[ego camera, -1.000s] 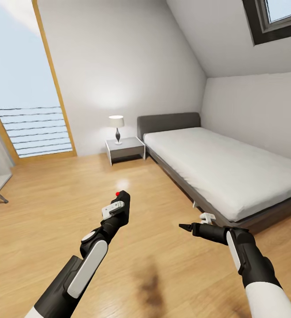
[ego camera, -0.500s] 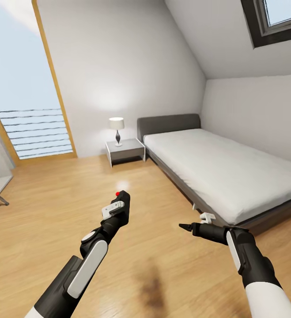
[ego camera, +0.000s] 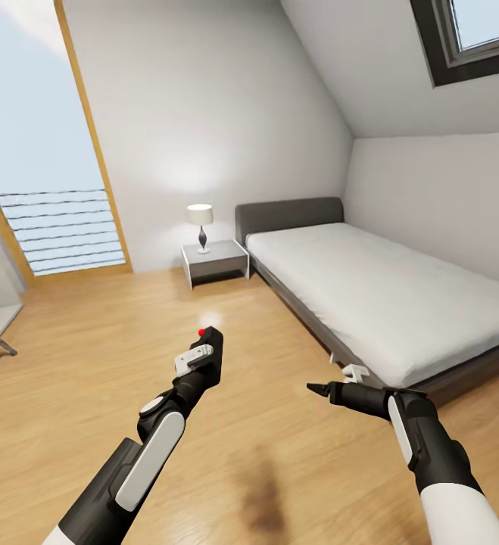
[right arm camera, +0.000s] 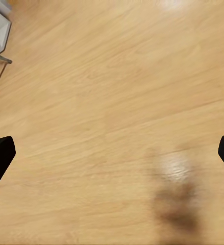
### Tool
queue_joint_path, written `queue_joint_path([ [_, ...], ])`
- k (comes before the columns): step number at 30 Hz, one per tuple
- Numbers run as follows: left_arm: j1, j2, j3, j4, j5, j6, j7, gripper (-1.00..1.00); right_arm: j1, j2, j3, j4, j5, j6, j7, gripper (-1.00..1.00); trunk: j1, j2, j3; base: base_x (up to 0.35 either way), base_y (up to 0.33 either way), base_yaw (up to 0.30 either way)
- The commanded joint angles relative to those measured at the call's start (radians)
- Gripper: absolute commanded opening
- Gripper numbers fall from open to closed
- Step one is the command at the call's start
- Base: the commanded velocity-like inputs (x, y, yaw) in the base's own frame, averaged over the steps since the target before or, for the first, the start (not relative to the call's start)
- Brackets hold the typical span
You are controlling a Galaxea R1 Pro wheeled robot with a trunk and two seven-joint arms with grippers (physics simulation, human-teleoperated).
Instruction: Attach the digital camera to the camera tripod in the bedroom.
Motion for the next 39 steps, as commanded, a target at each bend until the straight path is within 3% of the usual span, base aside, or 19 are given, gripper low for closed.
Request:
queue_joint_path([
  [1,-0.001,0.001,-0.002,-0.001,0.005,0.002,0.006,-1.0,-0.001,0.001,-0.002,-0.001,0.009,0.003,0.009,1.0,-0.004,0.007,0.002,0.0,0.0,0.0],
  [39,-0.001,0.001,-0.001,0.002,0.008,0.001,0.007,-1.0,-0.001,0.001,-0.001,-0.004,0.01,0.003,0.011,1.0,-0.15,0.273,0.121,0.0,0.0,0.0],
])
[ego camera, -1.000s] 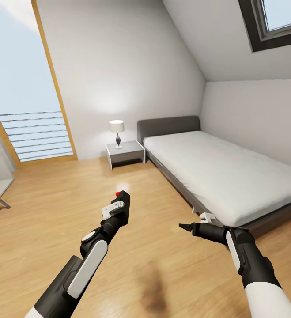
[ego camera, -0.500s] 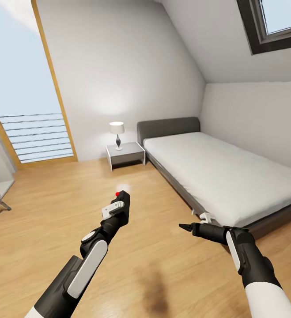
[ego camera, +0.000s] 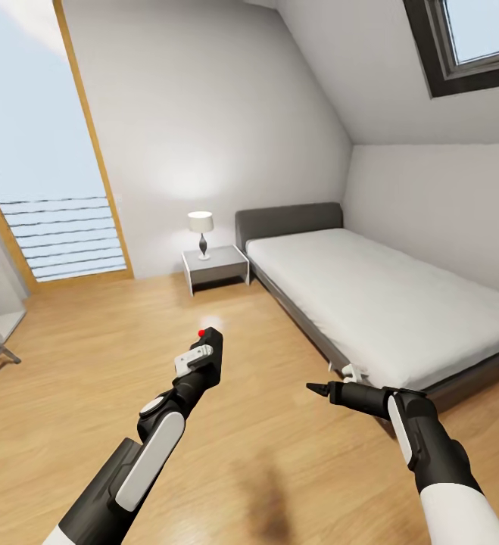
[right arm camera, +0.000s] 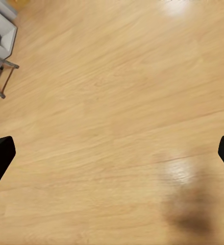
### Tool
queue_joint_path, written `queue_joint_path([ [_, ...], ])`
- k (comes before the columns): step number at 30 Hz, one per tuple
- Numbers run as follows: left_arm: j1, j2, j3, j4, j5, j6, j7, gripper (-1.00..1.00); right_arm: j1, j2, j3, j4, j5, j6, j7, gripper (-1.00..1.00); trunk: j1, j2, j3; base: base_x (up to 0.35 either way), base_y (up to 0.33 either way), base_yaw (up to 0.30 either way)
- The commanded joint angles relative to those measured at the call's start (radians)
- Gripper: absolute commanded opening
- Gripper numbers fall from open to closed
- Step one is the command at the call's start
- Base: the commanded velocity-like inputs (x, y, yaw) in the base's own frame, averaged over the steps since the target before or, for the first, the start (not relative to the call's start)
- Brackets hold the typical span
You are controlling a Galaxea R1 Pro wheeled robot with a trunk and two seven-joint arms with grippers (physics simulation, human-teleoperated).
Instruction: Attach the digital camera to the camera tripod in the bedroom.
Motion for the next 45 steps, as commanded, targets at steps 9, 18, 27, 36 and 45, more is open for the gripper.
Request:
queue_joint_path([
  [9,-0.001,0.001,-0.002,0.004,0.004,0.002,0.007,-1.0,-0.001,-0.001,-0.006,-0.002,0.007,0.004,0.01,1.0,-0.035,0.063,0.027,0.0,0.0,0.0],
  [18,-0.001,0.0,-0.002,0.004,0.01,0.0,0.009,-1.0,-0.001,-0.002,-0.002,-0.002,0.009,0.012,0.009,1.0,-0.069,0.126,0.055,0.0,0.0,0.0],
  [27,-0.001,0.001,-0.002,0.005,0.011,-0.001,0.009,-1.0,-0.001,0.0,-0.002,-0.001,0.009,0.004,0.007,1.0,-0.104,0.189,0.084,0.0,0.0,0.0],
  [36,-0.001,0.001,-0.002,0.006,0.011,-0.001,0.009,-1.0,-0.001,-0.001,-0.002,0.0,0.009,0.005,0.006,1.0,-0.138,0.252,0.112,0.0,0.0,0.0],
  [45,-0.001,0.001,-0.002,0.007,0.011,-0.001,0.009,-1.0,-0.001,-0.001,-0.002,0.001,0.008,0.004,0.004,1.0,-0.173,0.315,0.14,0.0,0.0,0.0],
])
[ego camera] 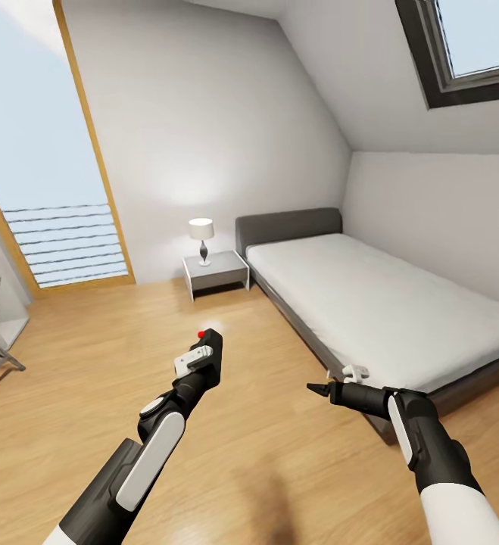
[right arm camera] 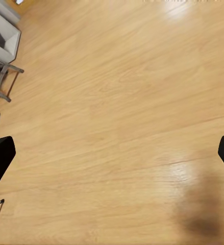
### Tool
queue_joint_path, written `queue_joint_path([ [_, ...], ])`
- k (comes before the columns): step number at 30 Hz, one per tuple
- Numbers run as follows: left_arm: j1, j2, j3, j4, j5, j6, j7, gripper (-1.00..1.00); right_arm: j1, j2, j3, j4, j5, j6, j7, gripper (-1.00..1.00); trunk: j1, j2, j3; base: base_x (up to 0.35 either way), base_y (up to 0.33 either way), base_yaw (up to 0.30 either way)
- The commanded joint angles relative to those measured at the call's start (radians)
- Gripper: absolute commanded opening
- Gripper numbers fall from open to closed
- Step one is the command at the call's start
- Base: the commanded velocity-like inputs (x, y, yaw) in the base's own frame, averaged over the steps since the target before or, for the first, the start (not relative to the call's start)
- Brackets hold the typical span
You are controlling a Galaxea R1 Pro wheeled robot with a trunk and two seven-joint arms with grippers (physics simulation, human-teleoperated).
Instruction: Attach the digital camera to the camera tripod in the bedroom.
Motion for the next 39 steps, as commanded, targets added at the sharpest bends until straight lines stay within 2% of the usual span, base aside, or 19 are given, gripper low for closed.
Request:
queue_joint_path([
  [1,-0.001,0.001,-0.002,-0.002,0.004,0.003,0.005,-1.0,-0.001,0.0,-0.002,-0.001,0.009,0.003,0.009,1.0,-0.004,0.007,0.002,0.0,0.0,0.0],
  [6,-0.001,0.001,-0.001,0.0,0.003,0.004,0.007,-1.0,-0.001,0.0,-0.006,0.002,0.003,0.001,0.009,1.0,-0.023,0.042,0.018,0.0,0.0,0.0],
  [10,-0.001,0.0,-0.002,0.069,0.001,0.01,0.01,-1.0,-0.001,-0.001,-0.009,0.057,0.002,-0.001,-0.004,1.0,-0.038,0.07,0.03,0.0,0.0,0.0],
  [12,-0.001,0.002,-0.003,0.128,0.001,0.017,0.011,-1.0,-0.001,-0.007,-0.01,0.128,0.003,-0.007,-0.032,1.0,-0.046,0.084,0.037,0.0,0.0,0.0],
  [14,-0.001,0.006,-0.003,0.2,0.006,0.038,0.012,-1.0,-0.001,-0.045,-0.01,0.276,0.003,-0.052,-0.093,1.0,-0.054,0.098,0.043,0.0,0.0,0.0],
  [15,-0.001,0.028,-0.005,0.323,0.014,0.093,0.012,-1.0,-0.001,-0.134,-0.006,0.555,0.005,-0.203,-0.177,1.0,-0.058,0.105,0.046,0.0,0.0,0.0],
  [16,-0.001,0.033,-0.006,0.388,0.017,0.109,0.012,-1.0,-0.001,-0.164,-0.003,0.68,0.007,-0.295,-0.205,1.0,-0.061,0.112,0.049,0.0,0.0,0.0],
  [18,-0.001,0.036,-0.006,0.463,0.02,0.118,0.011,-1.0,-0.001,-0.188,0.0,0.803,0.009,-0.398,-0.23,1.0,-0.069,0.126,0.055,0.0,0.0,0.0],
  [19,-0.001,0.037,-0.006,0.547,0.024,0.121,0.009,-1.0,0.001,-0.205,0.002,0.905,0.017,-0.5,-0.258,1.0,-0.073,0.133,0.059,0.0,0.0,0.0],
  [20,-0.001,0.038,-0.006,0.591,0.026,0.121,0.008,-1.0,0.0,-0.212,0.003,0.941,0.025,-0.547,-0.273,1.0,-0.077,0.14,0.062,0.0,0.0,0.0],
  [21,-0.001,0.038,-0.005,0.683,0.034,0.113,0.005,-1.0,-0.002,-0.225,0.007,0.987,0.047,-0.628,-0.305,1.0,-0.081,0.147,0.065,0.0,0.0,0.0],
  [23,-0.001,0.035,-0.004,0.813,0.054,0.08,0.0,-1.0,0.001,-0.238,0.01,1.026,0.09,-0.711,-0.356,1.0,-0.088,0.161,0.071,0.0,0.0,0.0],
  [25,-0.001,0.018,-0.004,0.929,0.088,0.02,-0.006,-1.0,0.025,-0.242,0.012,1.05,0.126,-0.756,-0.402,1.0,-0.096,0.175,0.077,0.0,0.0,0.0],
  [26,-0.001,-0.012,-0.004,1.047,0.118,-0.054,-0.018,-1.0,0.064,-0.242,0.013,1.063,0.146,-0.779,-0.44,1.0,-0.1,0.182,0.08,0.0,0.0,0.0],
  [27,-0.001,-0.059,-0.003,1.275,0.138,-0.168,-0.057,-1.0,0.129,-0.235,0.014,1.072,0.162,-0.798,-0.489,1.0,-0.104,0.189,0.084,0.0,0.0,0.0],
  [28,0.001,-0.07,-0.003,1.33,0.142,-0.203,-0.081,-1.0,0.148,-0.232,0.014,1.074,0.164,-0.801,-0.508,1.0,-0.107,0.196,0.087,0.0,0.0,0.0],
  [30,-0.001,-0.075,-0.005,1.374,0.144,-0.242,-0.121,-1.0,0.164,-0.229,0.013,1.075,0.165,-0.806,-0.542,1.0,-0.115,0.21,0.093,0.0,0.0,0.0],
  [33,0.003,-0.064,-0.008,1.402,0.143,-0.269,-0.169,-1.0,0.175,-0.225,0.013,1.077,0.164,-0.817,-0.589,1.0,-0.127,0.231,0.102,0.0,0.0,0.0],
  [39,0.066,-0.013,-0.009,1.42,0.141,-0.291,-0.246,-1.0,0.206,-0.203,0.012,1.077,0.165,-0.835,-0.654,1.0,-0.15,0.273,0.121,0.0,0.0,0.0],
])
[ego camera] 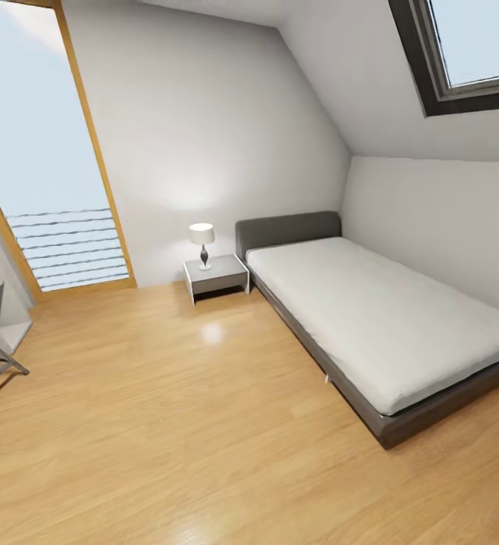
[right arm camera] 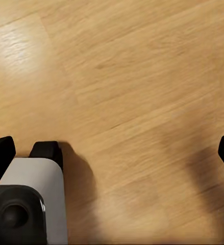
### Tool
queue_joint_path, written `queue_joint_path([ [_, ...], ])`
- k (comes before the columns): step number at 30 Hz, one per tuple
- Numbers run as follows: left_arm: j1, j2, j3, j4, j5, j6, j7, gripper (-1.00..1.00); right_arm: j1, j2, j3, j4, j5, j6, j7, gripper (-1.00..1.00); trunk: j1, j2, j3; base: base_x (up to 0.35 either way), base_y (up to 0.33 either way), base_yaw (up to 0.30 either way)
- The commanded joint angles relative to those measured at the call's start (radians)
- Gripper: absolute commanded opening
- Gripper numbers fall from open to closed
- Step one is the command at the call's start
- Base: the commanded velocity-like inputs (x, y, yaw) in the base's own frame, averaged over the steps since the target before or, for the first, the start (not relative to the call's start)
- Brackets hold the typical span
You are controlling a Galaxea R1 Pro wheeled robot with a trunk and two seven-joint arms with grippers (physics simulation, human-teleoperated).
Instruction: Attach the digital camera to the camera tripod in the bedroom.
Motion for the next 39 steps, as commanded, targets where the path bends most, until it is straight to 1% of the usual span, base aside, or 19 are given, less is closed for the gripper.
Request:
queue_joint_path([
  [1,0.009,0.005,-0.011,0.0,0.002,0.004,-0.006,-1.0,0.006,0.002,-0.008,0.003,0.01,-0.007,-0.001,1.0,-0.004,0.006,0.002,0.0,0.0,0.0],
  [5,0.036,0.016,-0.011,0.001,0.003,0.002,-0.018,-1.0,0.023,0.005,-0.008,0.003,0.013,-0.009,-0.005,1.0,-0.019,0.034,0.015,0.0,0.0,0.0],
  [11,0.056,0.023,-0.011,0.001,0.004,0.002,-0.022,-1.0,0.03,0.006,-0.008,0.003,0.014,-0.009,-0.008,1.0,-0.042,0.076,0.034,0.0,0.0,0.0],
  [14,0.068,0.027,-0.011,0.001,0.003,0.002,-0.035,-1.0,0.031,0.007,-0.008,0.003,0.014,-0.005,-0.008,1.0,-0.054,0.097,0.043,0.0,0.0,0.0],
  [16,0.073,0.029,-0.011,0.001,0.003,0.002,-0.069,-1.0,0.031,0.008,-0.008,0.003,0.014,-0.002,-0.008,1.0,-0.061,0.111,0.049,0.0,0.0,0.0],
  [17,0.075,0.03,-0.011,0.001,0.004,0.002,-0.1,-1.0,0.031,0.008,-0.008,0.003,0.014,0.0,-0.007,1.0,-0.065,0.118,0.052,0.0,0.0,0.0],
  [20,0.077,0.032,-0.011,0.001,0.006,0.002,-0.153,-1.0,0.031,0.008,-0.008,0.003,0.014,0.003,-0.005,1.0,-0.077,0.139,0.062,0.0,0.0,0.0],
  [21,0.077,0.032,-0.011,0.001,0.006,0.002,-0.162,-1.0,0.031,0.008,-0.008,0.003,0.014,0.003,-0.005,1.0,-0.081,0.146,0.065,0.0,0.0,0.0],
  [22,0.078,0.036,-0.011,0.001,0.006,0.002,-0.187,-1.0,0.031,0.007,-0.008,0.003,0.014,0.004,-0.005,1.0,-0.084,0.153,0.068,0.0,0.0,0.0],
  [26,0.078,0.037,-0.011,0.001,0.006,0.002,-0.202,-1.0,0.031,0.007,-0.008,0.003,0.014,0.006,-0.005,1.0,-0.1,0.181,0.081,0.0,0.0,0.0],
  [31,0.078,0.034,-0.01,0.0,0.01,0.002,-0.207,-1.0,0.031,0.007,-0.008,0.003,0.014,0.013,-0.006,1.0,-0.1,0.181,0.081,0.0,0.0,0.0],
  [39,0.078,0.036,-0.008,0.001,0.019,0.002,-0.207,-1.0,0.031,0.007,-0.008,0.003,0.014,0.016,-0.007,1.0,-0.1,0.181,0.081,0.0,0.0,0.0],
])
